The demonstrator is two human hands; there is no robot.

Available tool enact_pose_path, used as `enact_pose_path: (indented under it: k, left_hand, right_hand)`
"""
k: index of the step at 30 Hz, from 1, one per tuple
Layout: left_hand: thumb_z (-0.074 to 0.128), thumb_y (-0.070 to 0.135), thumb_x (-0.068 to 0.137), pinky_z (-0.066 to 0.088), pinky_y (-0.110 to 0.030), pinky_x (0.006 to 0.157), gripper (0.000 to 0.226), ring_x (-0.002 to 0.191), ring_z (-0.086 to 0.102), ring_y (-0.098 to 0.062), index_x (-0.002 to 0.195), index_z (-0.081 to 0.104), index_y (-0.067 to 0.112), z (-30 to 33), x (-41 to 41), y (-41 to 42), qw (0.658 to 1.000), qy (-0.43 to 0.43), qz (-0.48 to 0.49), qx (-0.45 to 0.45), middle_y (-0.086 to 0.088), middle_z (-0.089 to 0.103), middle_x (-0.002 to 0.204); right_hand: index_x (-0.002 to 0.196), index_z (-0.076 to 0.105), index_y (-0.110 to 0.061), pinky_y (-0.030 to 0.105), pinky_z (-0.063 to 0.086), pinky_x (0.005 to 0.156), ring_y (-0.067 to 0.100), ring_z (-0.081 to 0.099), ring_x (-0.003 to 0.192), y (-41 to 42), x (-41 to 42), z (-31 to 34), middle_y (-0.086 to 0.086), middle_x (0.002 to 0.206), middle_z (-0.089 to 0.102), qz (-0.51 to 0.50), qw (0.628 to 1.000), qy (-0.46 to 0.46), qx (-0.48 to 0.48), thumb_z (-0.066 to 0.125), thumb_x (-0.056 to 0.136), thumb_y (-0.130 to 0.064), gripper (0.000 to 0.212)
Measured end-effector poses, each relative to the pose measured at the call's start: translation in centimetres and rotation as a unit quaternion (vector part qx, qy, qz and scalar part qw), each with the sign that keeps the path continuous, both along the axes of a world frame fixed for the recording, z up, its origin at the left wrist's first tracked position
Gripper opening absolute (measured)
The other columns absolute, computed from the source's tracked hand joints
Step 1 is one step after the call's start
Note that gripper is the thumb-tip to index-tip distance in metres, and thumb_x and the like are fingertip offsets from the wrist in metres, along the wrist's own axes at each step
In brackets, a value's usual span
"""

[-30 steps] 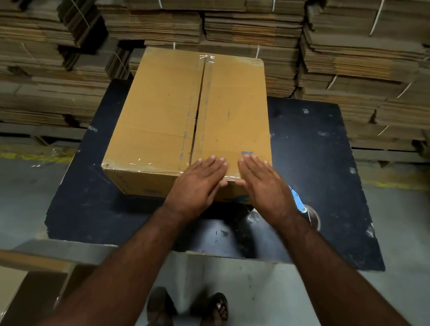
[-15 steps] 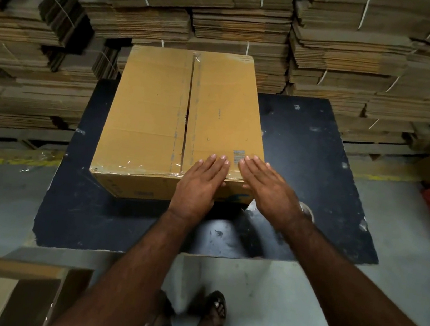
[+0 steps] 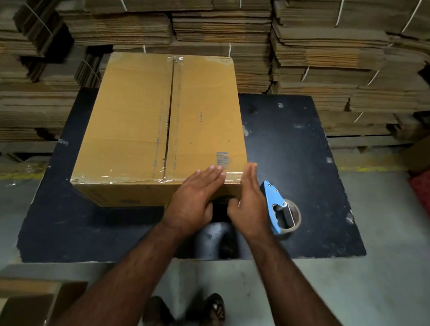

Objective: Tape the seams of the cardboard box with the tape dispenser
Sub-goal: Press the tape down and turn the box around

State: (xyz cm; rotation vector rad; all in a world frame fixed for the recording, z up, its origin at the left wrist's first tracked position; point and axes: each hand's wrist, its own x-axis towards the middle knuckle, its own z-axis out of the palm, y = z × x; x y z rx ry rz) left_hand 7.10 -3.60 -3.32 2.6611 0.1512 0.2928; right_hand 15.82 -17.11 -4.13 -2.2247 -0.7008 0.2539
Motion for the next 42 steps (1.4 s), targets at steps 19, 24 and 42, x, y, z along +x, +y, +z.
enact_pose_path:
  k: [19,24,42]
  left_hand:
    - [0.056,-0.008,0.075,0.004,-0.021,0.119,0.083,0.148,0.021,-0.011,0.151,0.035,0.019,2.5,0.5,0.4,0.998,0.063,0.016,-0.028,0.003,0.027,0.16]
    - [0.057,-0.009,0.076,0.0,-0.017,0.117,0.084,0.147,0.019,-0.007,0.151,0.035,0.021,2.7,0.3,0.3,0.997,0.068,0.019,-0.036,0.006,0.025,0.16]
    - [0.054,-0.017,0.069,0.01,-0.022,0.12,0.091,0.148,0.02,-0.009,0.151,0.038,0.019,3.0,1.3,3.4,0.985,0.134,-0.062,-0.086,0.003,0.025,0.16]
  right_hand:
    - [0.138,0.046,-0.018,0.043,0.056,0.07,0.038,0.067,0.079,-2.2,7.1,0.6,0.016,0.095,0.071,0.151,0.935,-0.199,-0.251,0.039,0.094,-0.06,0.061]
    - [0.147,0.042,-0.019,0.036,0.047,0.079,0.036,0.065,0.098,-3.1,4.8,1.3,0.014,0.112,0.07,0.086,0.975,-0.114,-0.172,0.058,0.097,-0.036,0.055]
    - [0.15,-0.025,-0.01,0.046,0.035,0.111,0.037,0.035,0.139,5.1,-2.8,-1.8,0.012,0.164,0.006,-0.207,0.946,0.216,-0.128,0.062,0.08,-0.015,0.112]
